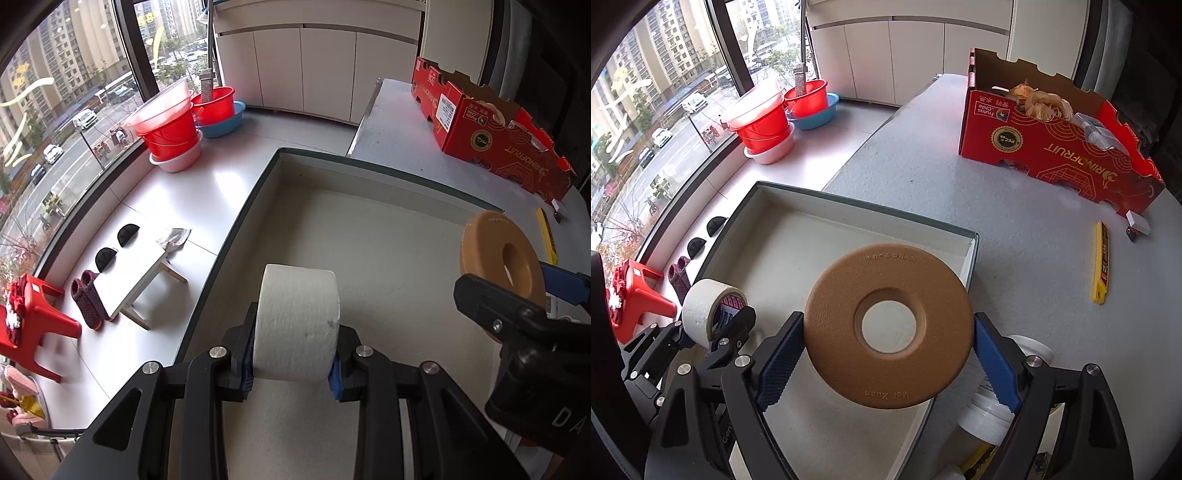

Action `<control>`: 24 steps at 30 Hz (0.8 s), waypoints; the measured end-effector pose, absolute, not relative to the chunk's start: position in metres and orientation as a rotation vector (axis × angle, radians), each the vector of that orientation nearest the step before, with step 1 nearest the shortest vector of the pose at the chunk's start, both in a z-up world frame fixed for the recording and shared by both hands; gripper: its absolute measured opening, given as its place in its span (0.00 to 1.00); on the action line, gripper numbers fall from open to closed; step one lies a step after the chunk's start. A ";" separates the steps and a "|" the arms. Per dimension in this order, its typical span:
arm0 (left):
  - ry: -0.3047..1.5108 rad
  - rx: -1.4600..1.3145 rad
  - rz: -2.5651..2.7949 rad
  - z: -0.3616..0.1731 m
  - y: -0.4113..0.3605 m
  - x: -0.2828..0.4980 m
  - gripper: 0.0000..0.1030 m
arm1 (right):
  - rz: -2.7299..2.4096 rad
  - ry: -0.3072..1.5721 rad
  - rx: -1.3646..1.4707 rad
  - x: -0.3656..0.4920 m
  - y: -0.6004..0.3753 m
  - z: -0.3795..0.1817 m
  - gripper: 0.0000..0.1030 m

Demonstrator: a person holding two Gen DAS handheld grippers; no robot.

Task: Organize rigid objects
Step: 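Carry the ring and tape roll into the tray and release both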

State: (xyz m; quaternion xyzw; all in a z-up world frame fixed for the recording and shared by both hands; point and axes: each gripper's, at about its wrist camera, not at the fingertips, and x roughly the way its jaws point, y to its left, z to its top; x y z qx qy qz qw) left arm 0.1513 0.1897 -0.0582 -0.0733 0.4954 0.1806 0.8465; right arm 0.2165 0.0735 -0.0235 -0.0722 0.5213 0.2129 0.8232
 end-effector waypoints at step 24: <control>0.984 -0.210 0.313 -0.038 0.174 0.126 1.00 | 0.416 1.014 -0.103 0.197 0.032 0.015 1.00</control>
